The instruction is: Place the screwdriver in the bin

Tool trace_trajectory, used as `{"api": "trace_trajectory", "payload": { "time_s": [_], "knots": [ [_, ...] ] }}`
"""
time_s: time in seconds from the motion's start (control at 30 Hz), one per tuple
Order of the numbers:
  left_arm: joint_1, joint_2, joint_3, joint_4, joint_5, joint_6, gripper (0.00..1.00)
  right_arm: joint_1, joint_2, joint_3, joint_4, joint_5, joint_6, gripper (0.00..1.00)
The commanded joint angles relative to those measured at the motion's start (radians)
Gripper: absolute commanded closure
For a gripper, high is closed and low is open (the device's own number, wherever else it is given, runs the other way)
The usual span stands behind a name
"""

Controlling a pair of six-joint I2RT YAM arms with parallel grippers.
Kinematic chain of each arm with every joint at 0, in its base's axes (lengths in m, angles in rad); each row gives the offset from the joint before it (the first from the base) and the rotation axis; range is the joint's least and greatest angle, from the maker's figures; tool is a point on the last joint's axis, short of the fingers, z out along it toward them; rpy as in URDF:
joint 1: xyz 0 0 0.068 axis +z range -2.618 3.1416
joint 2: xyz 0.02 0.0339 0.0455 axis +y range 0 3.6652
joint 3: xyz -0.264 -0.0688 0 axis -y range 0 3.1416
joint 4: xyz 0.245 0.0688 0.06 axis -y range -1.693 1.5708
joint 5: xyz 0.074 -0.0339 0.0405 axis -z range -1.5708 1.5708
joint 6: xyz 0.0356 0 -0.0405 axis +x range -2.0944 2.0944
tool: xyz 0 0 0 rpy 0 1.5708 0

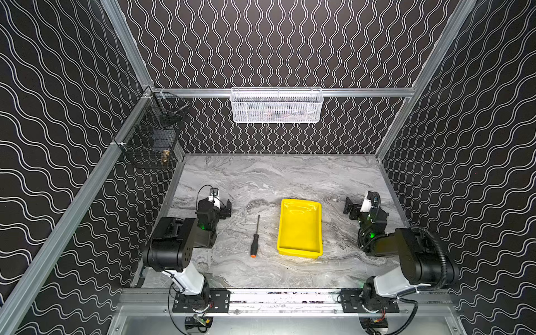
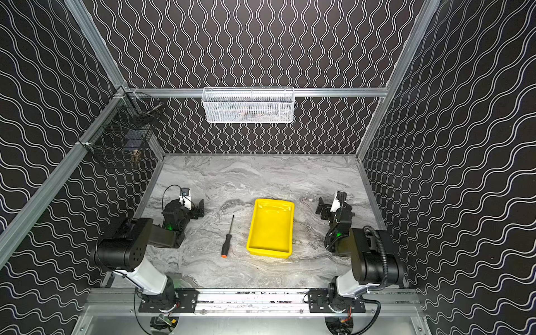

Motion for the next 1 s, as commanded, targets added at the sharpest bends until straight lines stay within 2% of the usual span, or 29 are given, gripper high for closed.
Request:
{"api": "trace_trajectory", "payload": {
  "time_s": [0.0,0.97],
  "knots": [
    [0.0,0.0,0.0,0.007,0.003,0.01,0.01,0.001,-0.002,-0.001,0.051,0.005,-0.009,0.0],
    [0.006,-0.004,-0.002,0.007,0.025,0.001,0.01,0.001,0.001,0.0,0.051,0.002,-0.009,0.0]
  ]
}}
